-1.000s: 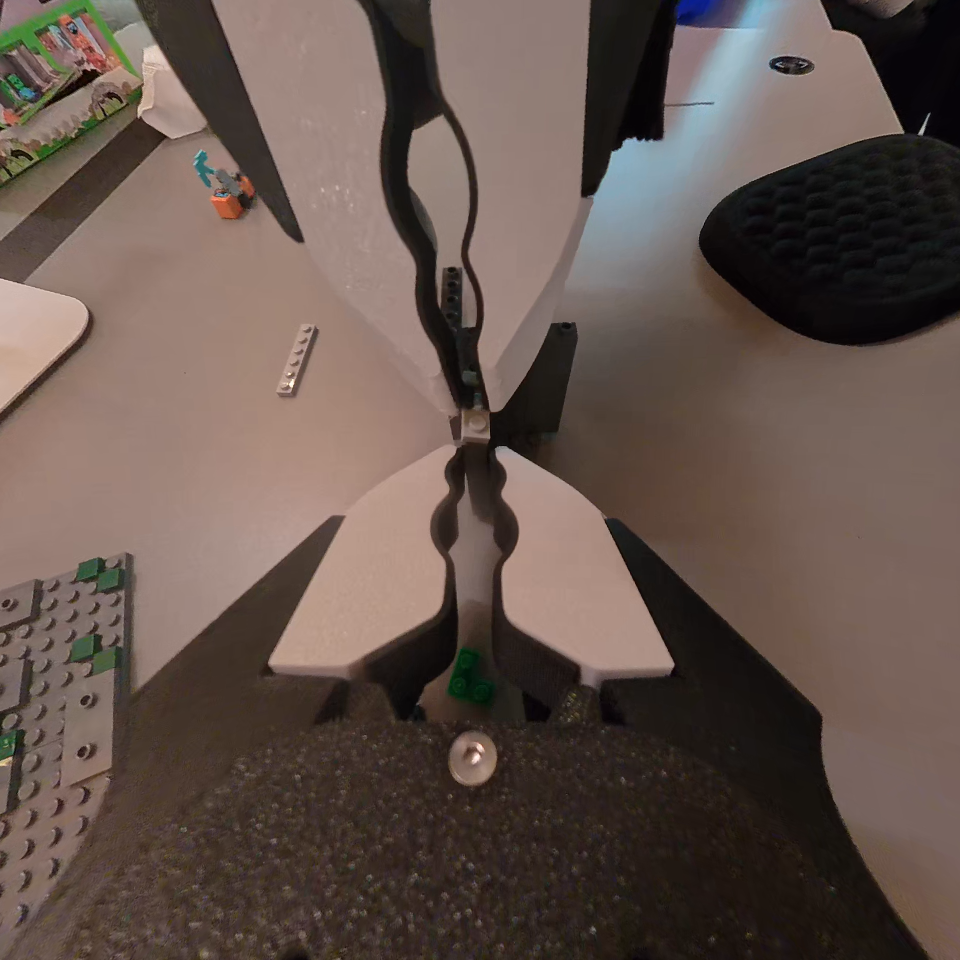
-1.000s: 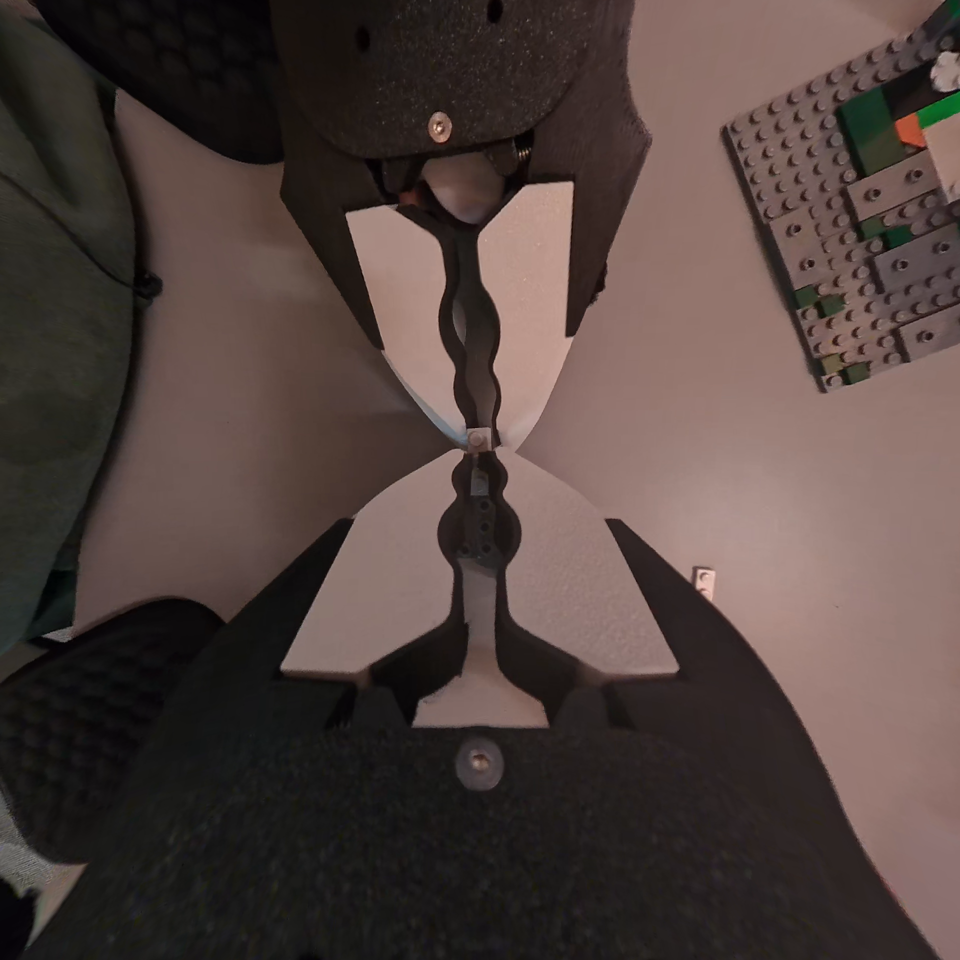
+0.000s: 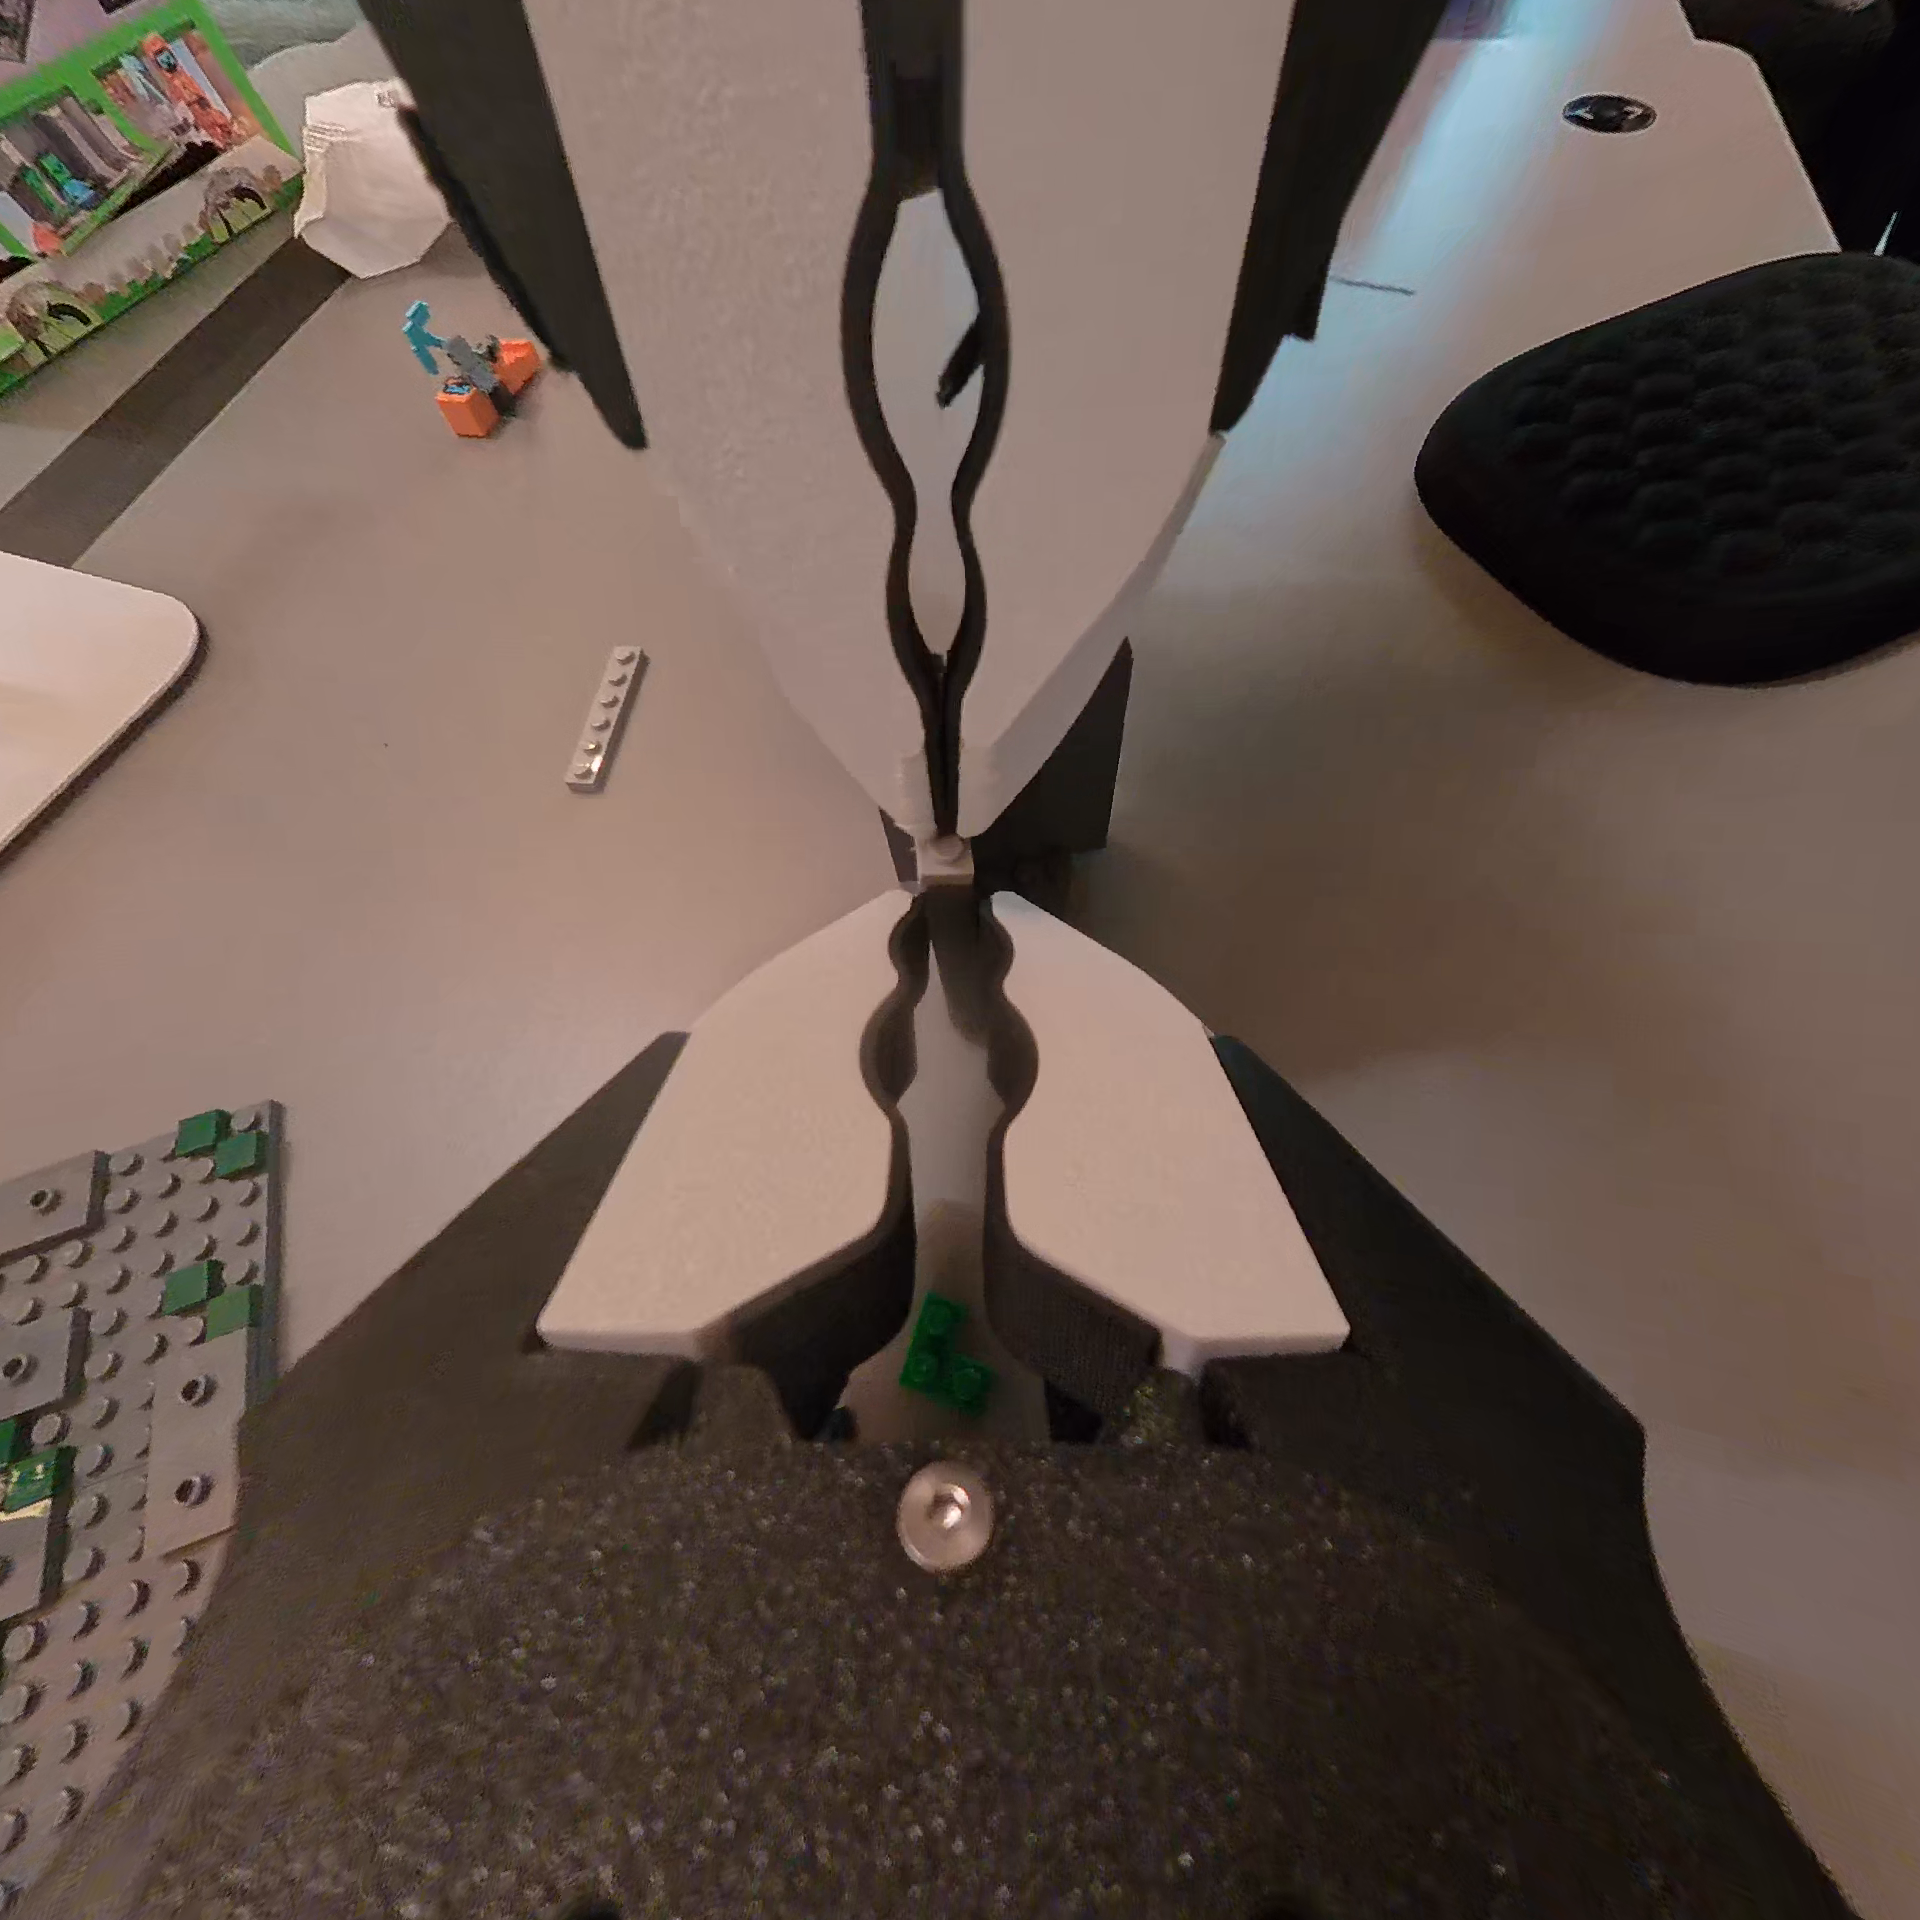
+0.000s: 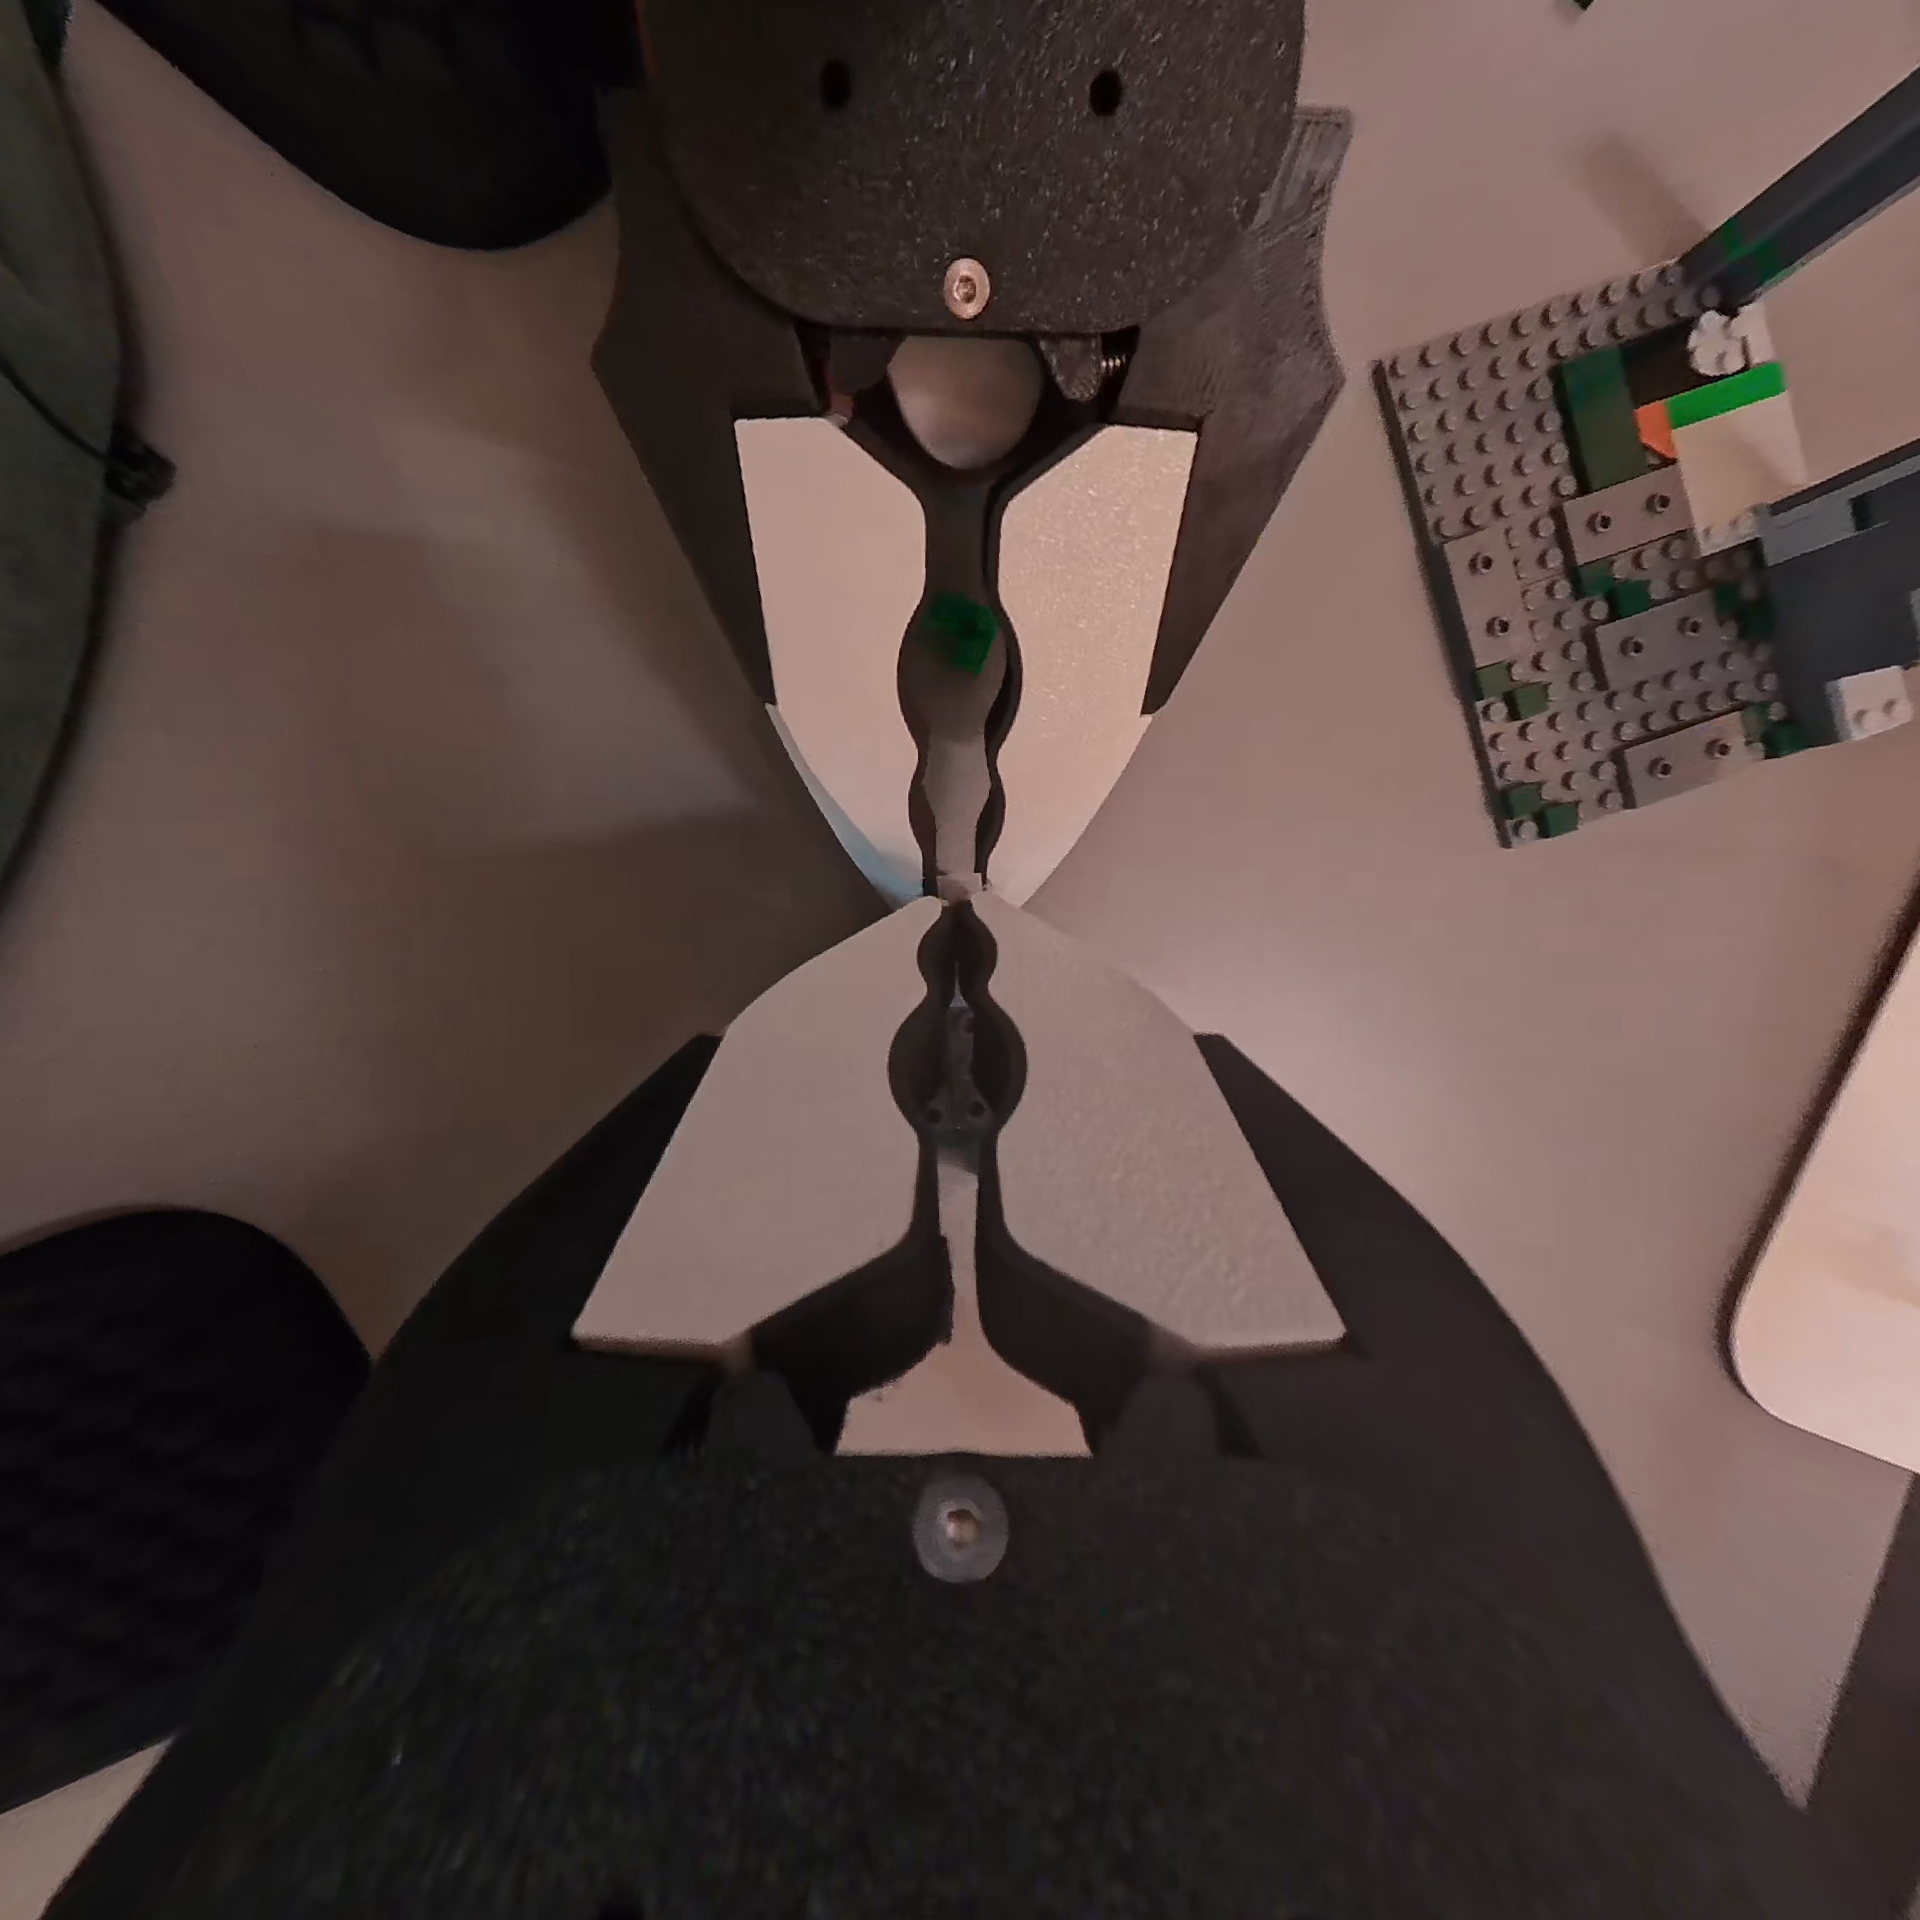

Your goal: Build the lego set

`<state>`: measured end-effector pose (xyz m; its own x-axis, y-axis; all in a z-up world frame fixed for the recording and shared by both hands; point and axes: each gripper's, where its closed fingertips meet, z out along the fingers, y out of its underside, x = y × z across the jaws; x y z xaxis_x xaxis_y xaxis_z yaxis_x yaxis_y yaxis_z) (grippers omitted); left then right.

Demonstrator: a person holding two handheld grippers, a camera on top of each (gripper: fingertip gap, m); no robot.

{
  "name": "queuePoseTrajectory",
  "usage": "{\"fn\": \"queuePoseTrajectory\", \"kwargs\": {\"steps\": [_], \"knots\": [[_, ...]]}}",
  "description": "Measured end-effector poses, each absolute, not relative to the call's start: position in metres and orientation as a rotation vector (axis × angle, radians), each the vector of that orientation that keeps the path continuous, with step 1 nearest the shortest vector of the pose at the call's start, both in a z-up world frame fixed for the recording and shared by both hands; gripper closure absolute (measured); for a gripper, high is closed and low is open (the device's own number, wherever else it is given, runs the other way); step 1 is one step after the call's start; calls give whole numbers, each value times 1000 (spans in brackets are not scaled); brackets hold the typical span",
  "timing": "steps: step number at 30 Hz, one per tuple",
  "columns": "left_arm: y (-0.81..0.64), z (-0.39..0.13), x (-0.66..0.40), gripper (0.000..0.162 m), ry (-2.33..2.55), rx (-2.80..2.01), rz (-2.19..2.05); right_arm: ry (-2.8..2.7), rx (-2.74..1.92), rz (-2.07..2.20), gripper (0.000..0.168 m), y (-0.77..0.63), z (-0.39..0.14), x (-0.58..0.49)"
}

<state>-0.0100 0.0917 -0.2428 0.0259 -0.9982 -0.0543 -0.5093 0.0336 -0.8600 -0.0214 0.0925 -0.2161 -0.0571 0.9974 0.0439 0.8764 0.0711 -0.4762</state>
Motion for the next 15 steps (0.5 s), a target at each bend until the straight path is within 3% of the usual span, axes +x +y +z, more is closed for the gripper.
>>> {"fn": "queuePoseTrajectory", "kwargs": {"steps": [15], "knots": [[91, -243, -10, 154, 1588, -1561, -837, -2045, -1916, 616, 168, 91, -217, -22]]}}
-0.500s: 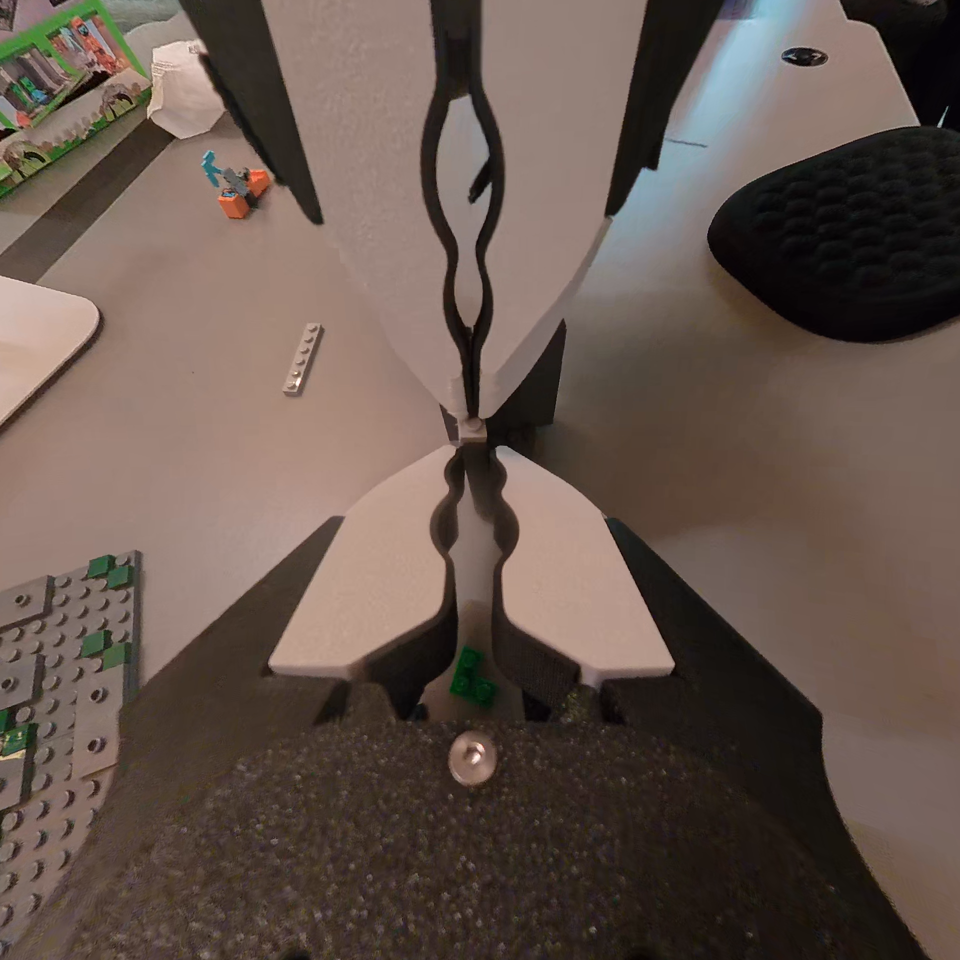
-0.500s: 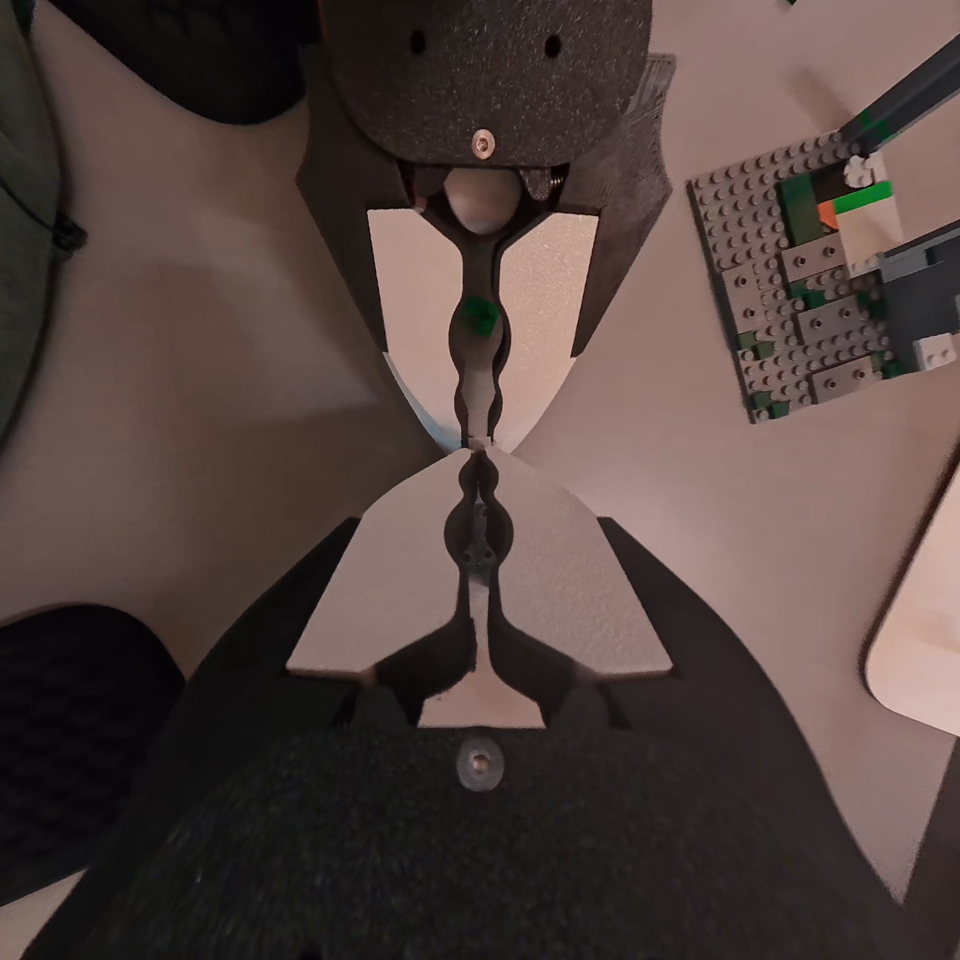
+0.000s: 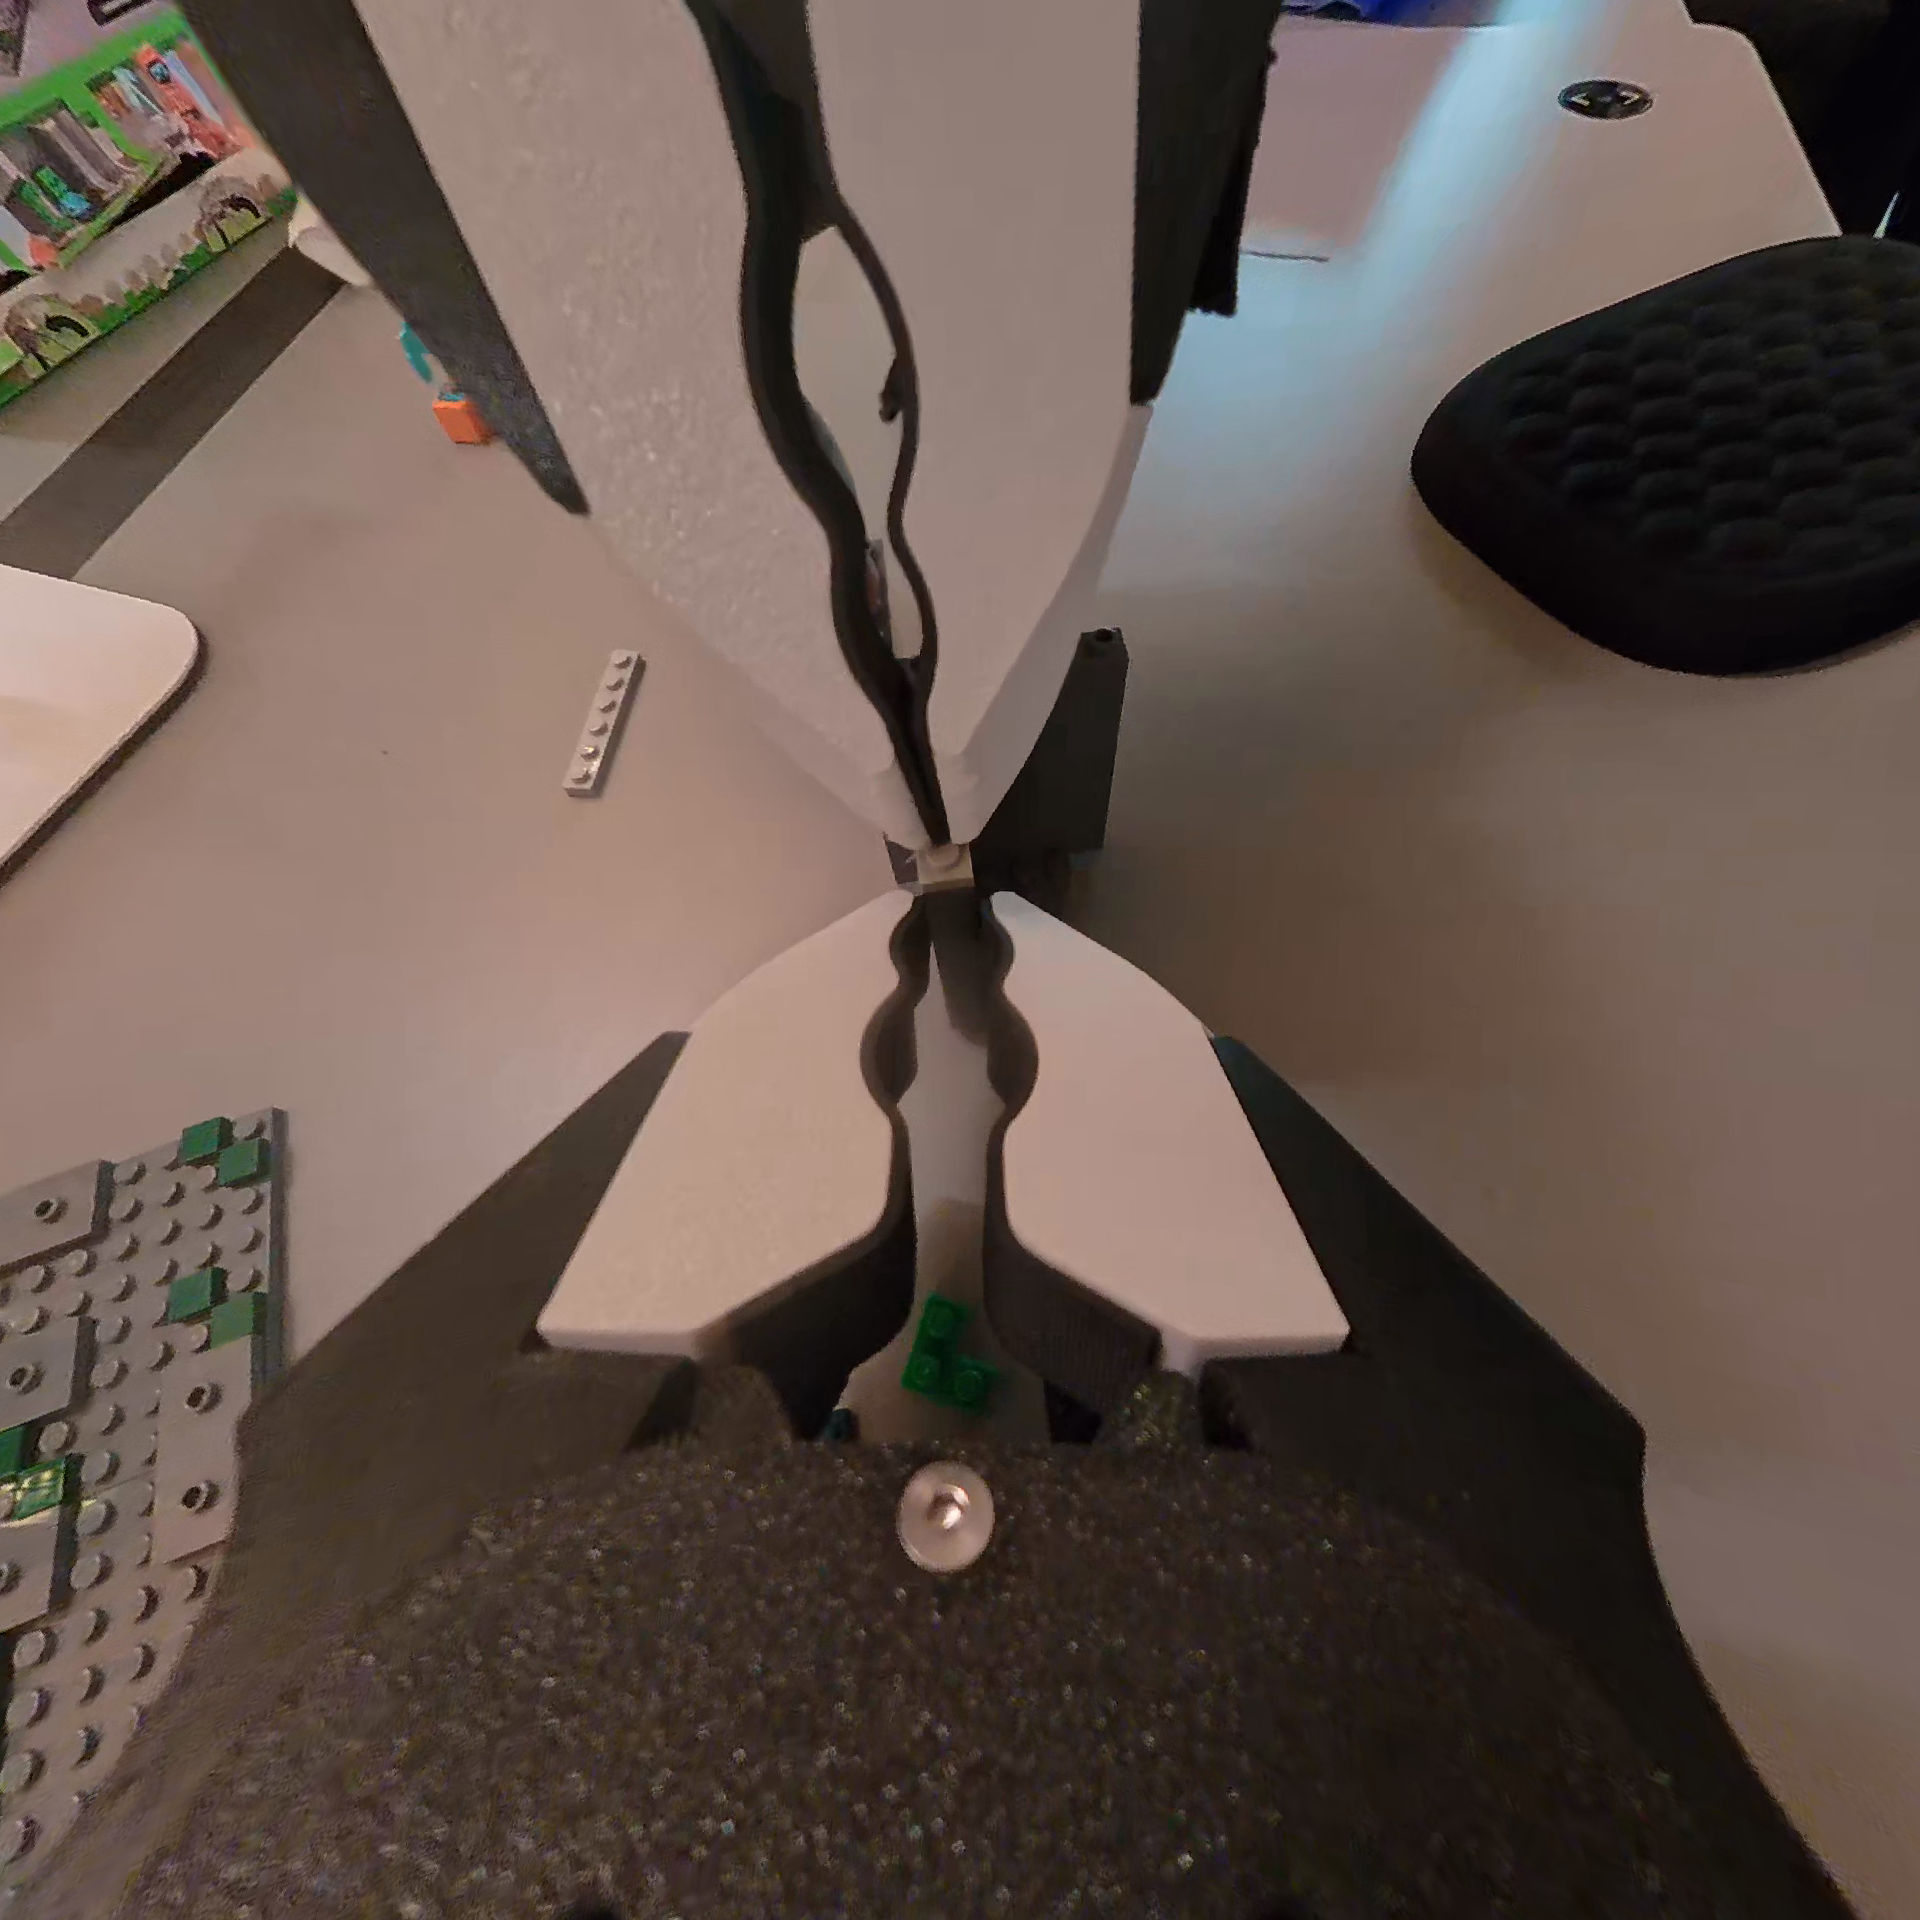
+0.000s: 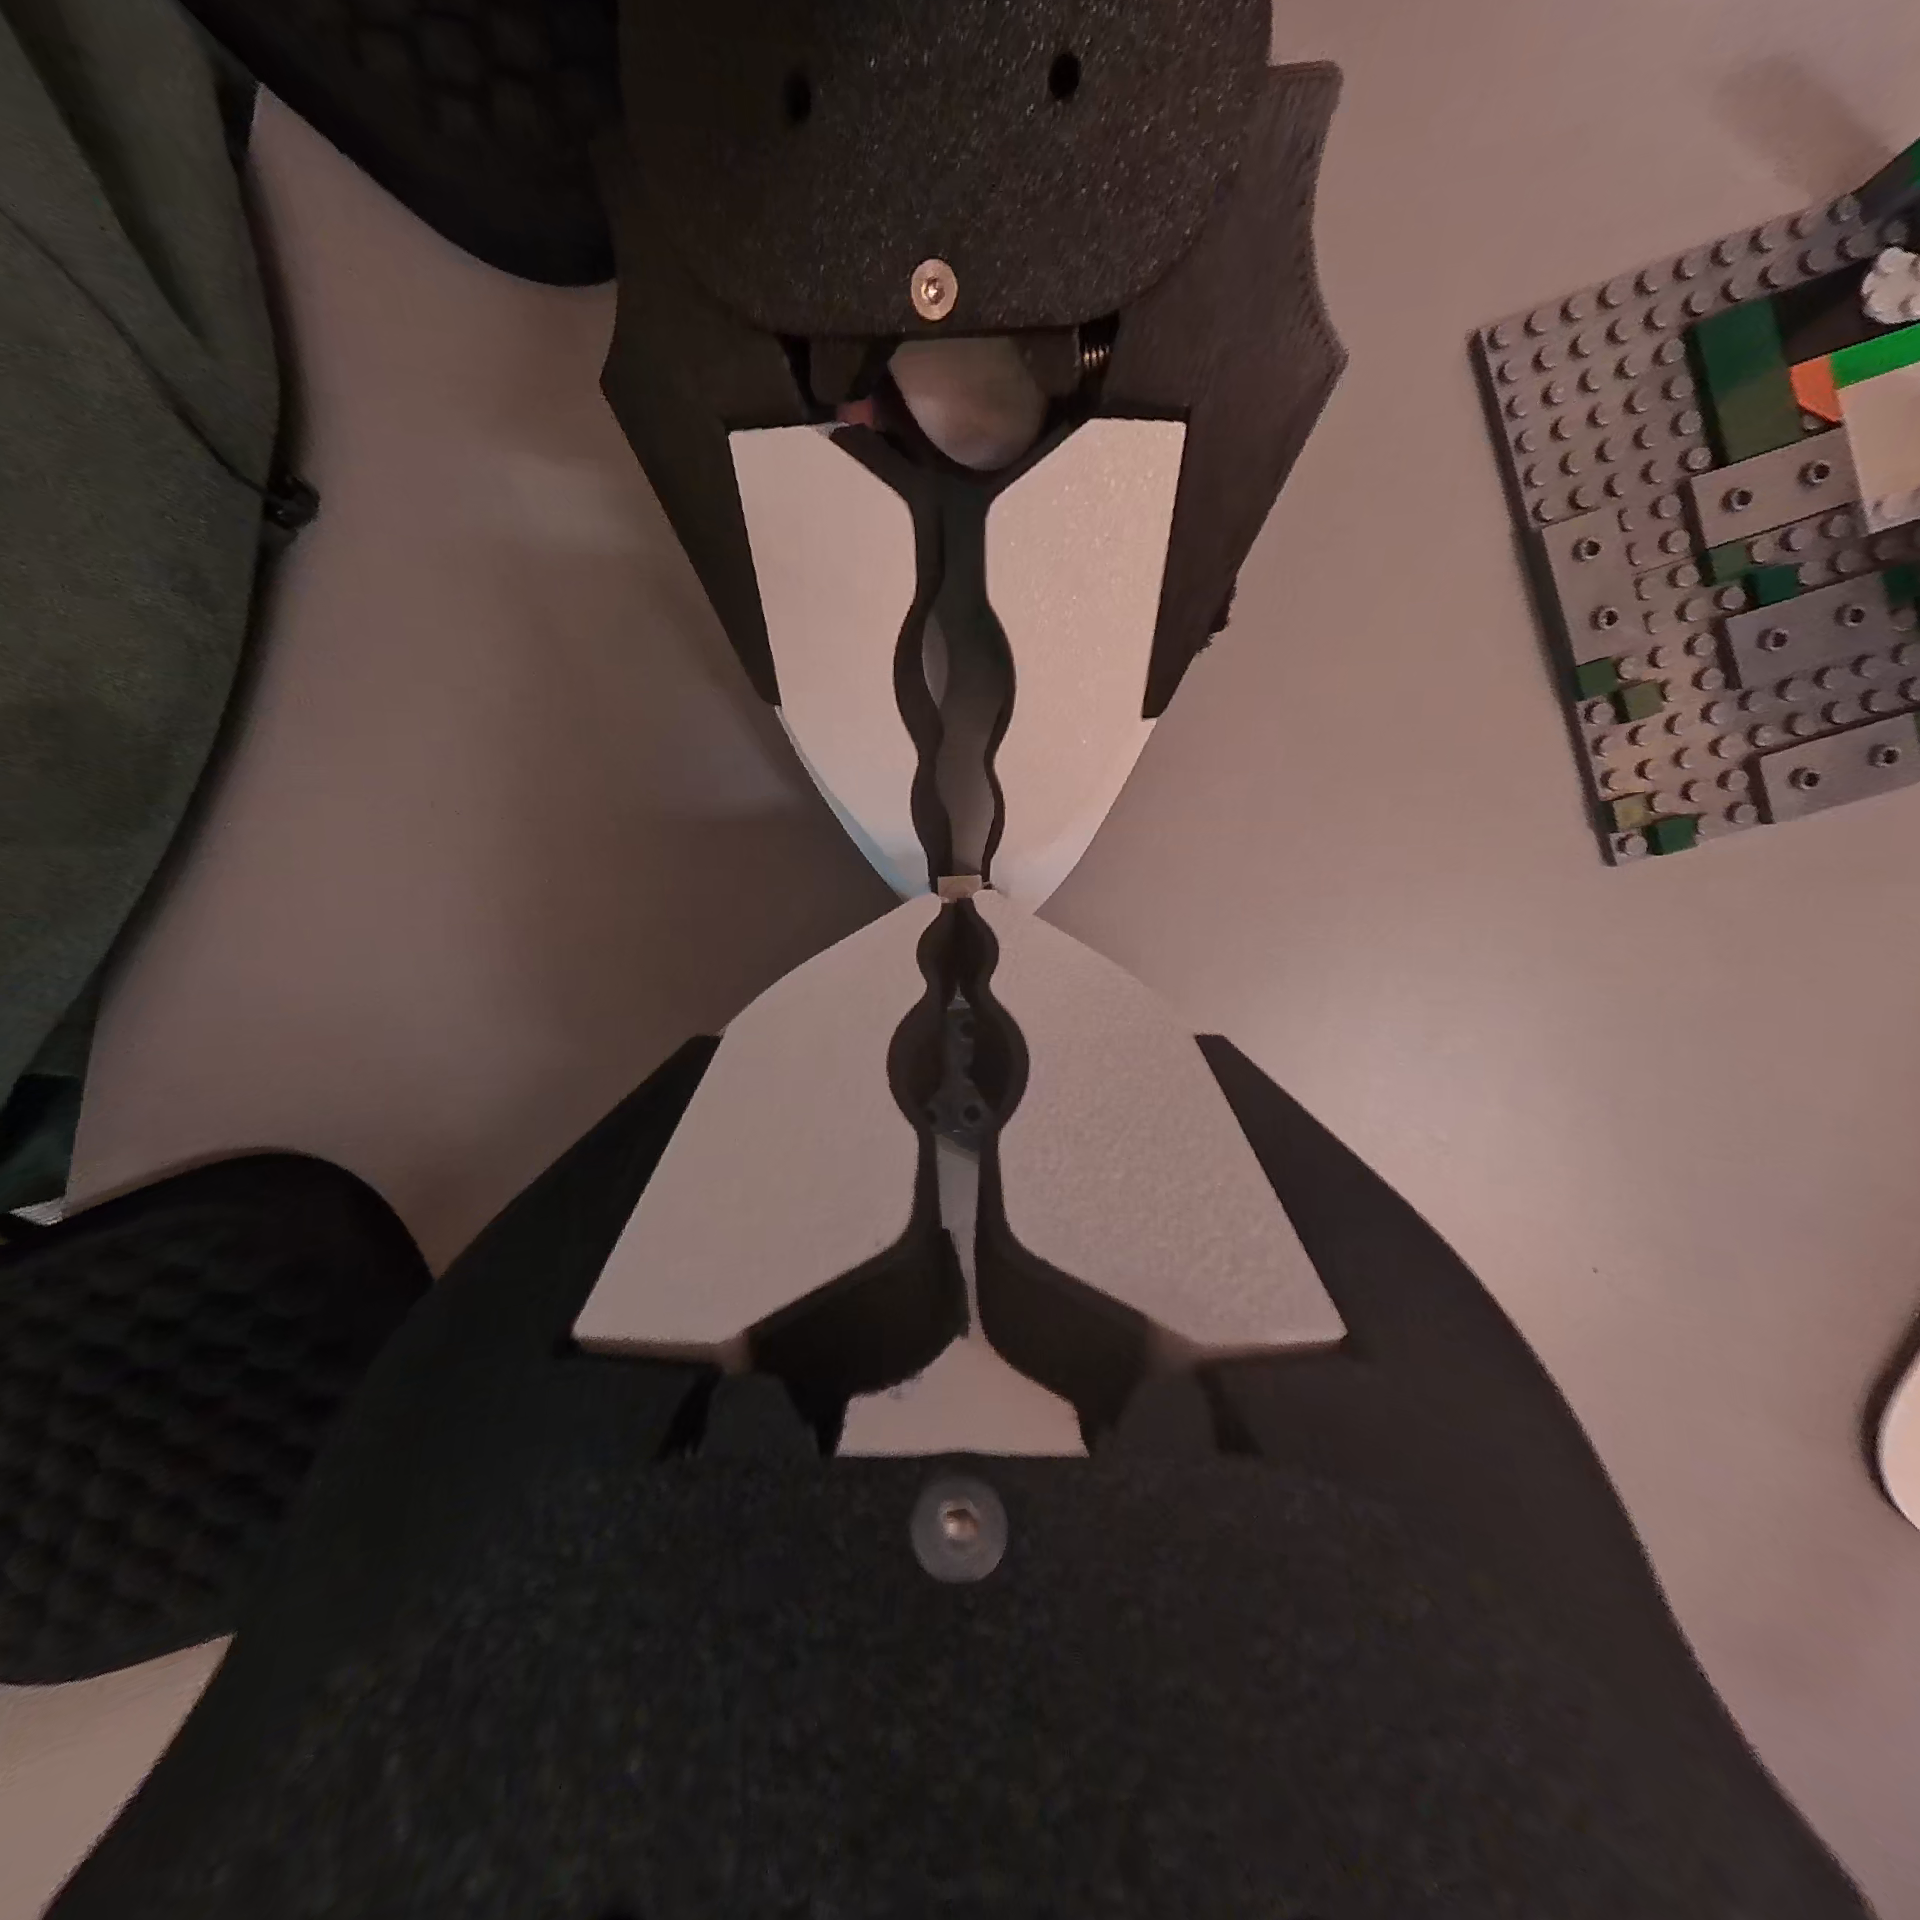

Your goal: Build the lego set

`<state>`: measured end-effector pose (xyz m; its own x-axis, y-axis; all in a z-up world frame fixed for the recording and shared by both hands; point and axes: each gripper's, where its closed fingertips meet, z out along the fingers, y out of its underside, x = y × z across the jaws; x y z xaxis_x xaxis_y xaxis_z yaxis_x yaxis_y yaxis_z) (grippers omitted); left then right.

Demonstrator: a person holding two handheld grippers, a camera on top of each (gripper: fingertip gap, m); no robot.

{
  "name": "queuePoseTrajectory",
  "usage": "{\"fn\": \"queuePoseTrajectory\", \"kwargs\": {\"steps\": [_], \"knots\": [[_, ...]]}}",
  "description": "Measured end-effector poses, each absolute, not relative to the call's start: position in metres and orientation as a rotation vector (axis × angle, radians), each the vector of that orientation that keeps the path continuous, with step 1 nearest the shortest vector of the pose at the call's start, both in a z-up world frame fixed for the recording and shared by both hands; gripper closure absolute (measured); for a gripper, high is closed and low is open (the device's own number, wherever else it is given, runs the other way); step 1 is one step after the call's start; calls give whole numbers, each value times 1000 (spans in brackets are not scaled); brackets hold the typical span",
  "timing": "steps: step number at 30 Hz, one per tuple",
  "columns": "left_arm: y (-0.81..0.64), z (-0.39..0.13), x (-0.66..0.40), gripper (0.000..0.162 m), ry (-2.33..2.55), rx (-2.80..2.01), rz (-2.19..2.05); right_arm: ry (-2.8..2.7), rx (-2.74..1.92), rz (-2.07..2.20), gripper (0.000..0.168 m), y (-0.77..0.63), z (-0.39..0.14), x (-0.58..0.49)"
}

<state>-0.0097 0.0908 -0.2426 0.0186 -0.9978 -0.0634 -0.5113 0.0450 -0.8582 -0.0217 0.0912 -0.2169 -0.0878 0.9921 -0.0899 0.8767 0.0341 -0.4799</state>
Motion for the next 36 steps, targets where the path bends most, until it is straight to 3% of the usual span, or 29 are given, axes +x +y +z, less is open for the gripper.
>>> {"fn": "queuePoseTrajectory", "kwargs": {"steps": [36], "knots": [[90, -243, -8, 154, 1576, -1574, -851, -2045, -1868, 433, 168, 92, -217, -12]]}}
